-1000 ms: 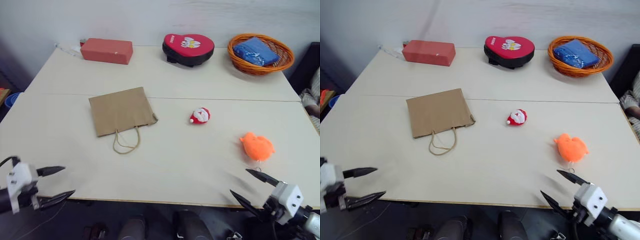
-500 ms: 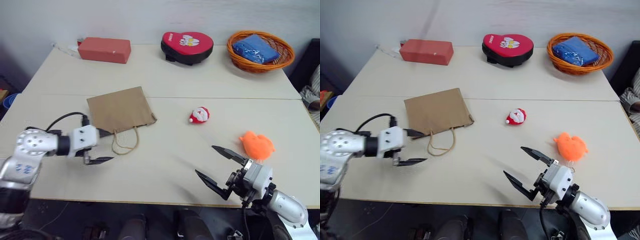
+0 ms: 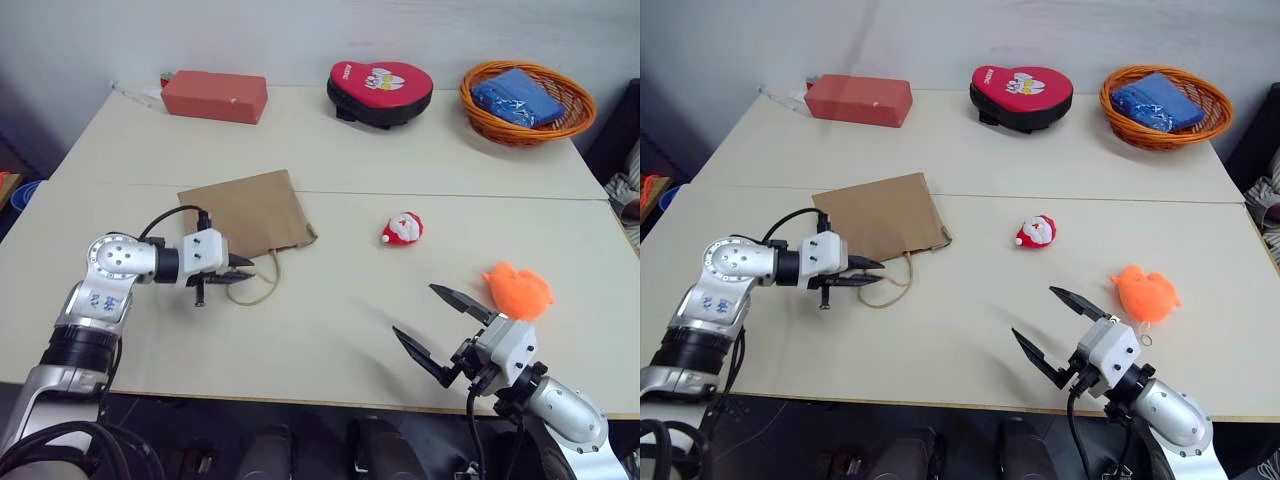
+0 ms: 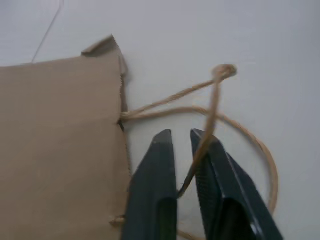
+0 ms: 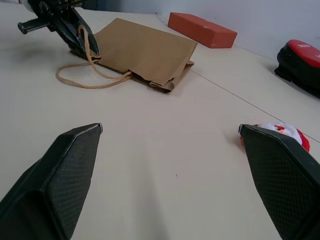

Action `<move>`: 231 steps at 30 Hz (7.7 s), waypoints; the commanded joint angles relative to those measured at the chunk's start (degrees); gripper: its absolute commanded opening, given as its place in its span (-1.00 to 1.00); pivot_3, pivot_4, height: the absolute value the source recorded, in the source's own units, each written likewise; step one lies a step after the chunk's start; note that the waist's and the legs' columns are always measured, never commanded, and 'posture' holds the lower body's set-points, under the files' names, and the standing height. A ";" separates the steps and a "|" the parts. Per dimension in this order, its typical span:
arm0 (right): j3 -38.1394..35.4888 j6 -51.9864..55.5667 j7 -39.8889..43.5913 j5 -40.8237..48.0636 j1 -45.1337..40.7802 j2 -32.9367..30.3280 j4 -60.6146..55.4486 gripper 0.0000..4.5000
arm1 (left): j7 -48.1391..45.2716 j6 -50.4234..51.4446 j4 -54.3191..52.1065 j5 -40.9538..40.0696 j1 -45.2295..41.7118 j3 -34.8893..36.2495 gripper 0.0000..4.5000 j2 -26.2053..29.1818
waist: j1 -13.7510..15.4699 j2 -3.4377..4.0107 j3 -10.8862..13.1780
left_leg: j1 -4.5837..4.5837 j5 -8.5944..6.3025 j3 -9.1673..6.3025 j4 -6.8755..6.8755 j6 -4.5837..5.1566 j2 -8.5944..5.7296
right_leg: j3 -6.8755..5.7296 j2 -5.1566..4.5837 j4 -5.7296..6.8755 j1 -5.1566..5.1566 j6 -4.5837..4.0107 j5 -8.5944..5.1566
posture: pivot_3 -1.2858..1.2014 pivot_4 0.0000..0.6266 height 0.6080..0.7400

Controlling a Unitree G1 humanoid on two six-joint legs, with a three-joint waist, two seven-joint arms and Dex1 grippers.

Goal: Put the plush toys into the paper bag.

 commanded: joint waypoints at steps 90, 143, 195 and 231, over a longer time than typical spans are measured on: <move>-20.71 1.77 8.15 5.70 4.44 -0.77 11.23 0.99 | 7.58 35.91 -34.11 -30.86 2.81 8.19 -1.00 -8.90 | -0.40 -0.05 0.03 | -0.12 0.03 -0.10 0.01 -0.12 0.00 | 0.02 0.04 -0.02 -0.09 0.02 0.01 | 0.03 -0.52 1.00; -0.91 -7.37 -13.32 -29.74 -33.50 -15.13 48.42 0.25 | 6.83 37.40 -34.13 -29.62 2.46 4.35 -1.00 -9.41 | -1.05 -0.01 0.01 | 0.07 0.05 -0.03 0.06 -0.09 0.01 | 0.08 0.07 -0.02 0.10 0.05 0.03 | 0.03 -0.52 1.00; 28.21 -32.37 16.74 -21.24 -57.07 4.71 53.14 -0.13 | 3.42 44.59 -33.63 -34.23 -0.66 5.51 -1.00 -7.97 | -2.24 0.08 0.17 | -0.07 0.07 -0.12 0.07 -0.14 0.02 | -0.04 0.05 -0.05 -0.08 0.05 0.03 | 0.03 -0.52 1.00; -17.02 -18.76 12.85 -0.66 -16.69 -12.02 44.66 0.98 | 4.48 42.02 -33.58 -33.16 1.05 6.32 -1.00 -7.20 | -1.72 0.08 0.18 | 0.12 0.04 0.00 -0.02 -0.09 0.03 | 0.13 0.10 -0.07 0.14 0.08 0.05 | 0.03 -0.52 1.00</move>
